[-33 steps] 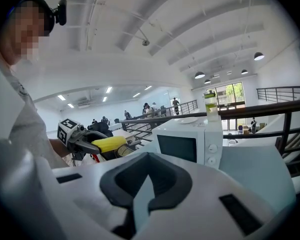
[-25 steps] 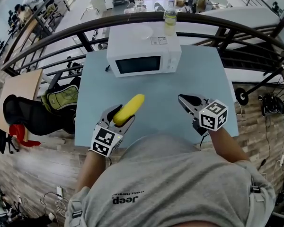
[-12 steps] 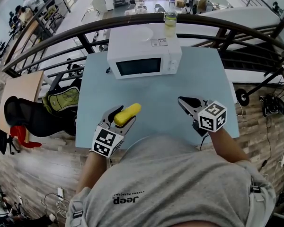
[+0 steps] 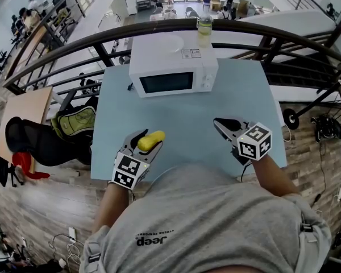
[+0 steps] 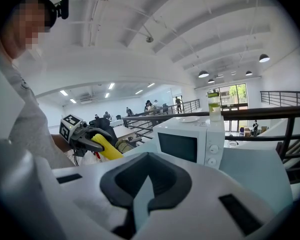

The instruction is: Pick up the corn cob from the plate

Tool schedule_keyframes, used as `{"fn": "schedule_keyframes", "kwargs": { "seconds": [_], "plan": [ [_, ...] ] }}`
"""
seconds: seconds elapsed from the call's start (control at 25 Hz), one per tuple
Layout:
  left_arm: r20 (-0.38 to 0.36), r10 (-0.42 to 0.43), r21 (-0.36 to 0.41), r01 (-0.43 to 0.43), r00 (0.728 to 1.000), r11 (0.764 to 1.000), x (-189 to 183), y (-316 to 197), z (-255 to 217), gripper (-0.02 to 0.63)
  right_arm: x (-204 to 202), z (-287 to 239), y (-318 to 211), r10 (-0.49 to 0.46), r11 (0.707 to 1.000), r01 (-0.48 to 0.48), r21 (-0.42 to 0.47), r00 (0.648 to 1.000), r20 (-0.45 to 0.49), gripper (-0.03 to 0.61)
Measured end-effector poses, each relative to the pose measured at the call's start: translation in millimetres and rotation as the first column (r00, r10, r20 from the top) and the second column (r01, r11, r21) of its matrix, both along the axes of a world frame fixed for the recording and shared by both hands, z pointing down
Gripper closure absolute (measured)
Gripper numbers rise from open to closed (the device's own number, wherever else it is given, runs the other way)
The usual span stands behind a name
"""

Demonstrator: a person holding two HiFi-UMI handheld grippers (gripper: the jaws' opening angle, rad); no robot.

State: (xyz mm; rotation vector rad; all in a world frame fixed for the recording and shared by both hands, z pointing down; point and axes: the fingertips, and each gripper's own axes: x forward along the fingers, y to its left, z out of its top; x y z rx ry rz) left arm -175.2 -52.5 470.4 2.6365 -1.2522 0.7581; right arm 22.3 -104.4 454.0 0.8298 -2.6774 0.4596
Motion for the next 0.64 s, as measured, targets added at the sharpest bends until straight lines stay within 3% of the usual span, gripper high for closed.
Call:
{"fn": "schedule_keyframes", "kwargs": {
  "seconds": [0.64],
  "plan": [
    [-0.004, 0.007, -0.003, -0.007, 1.0, 1.0, -0.6, 0.3, -0.1, 0.353, -1.1, -0.7, 1.4, -0.009, 1.0, 0.009, 0.004, 1.0, -0.007, 0.565]
  ]
}}
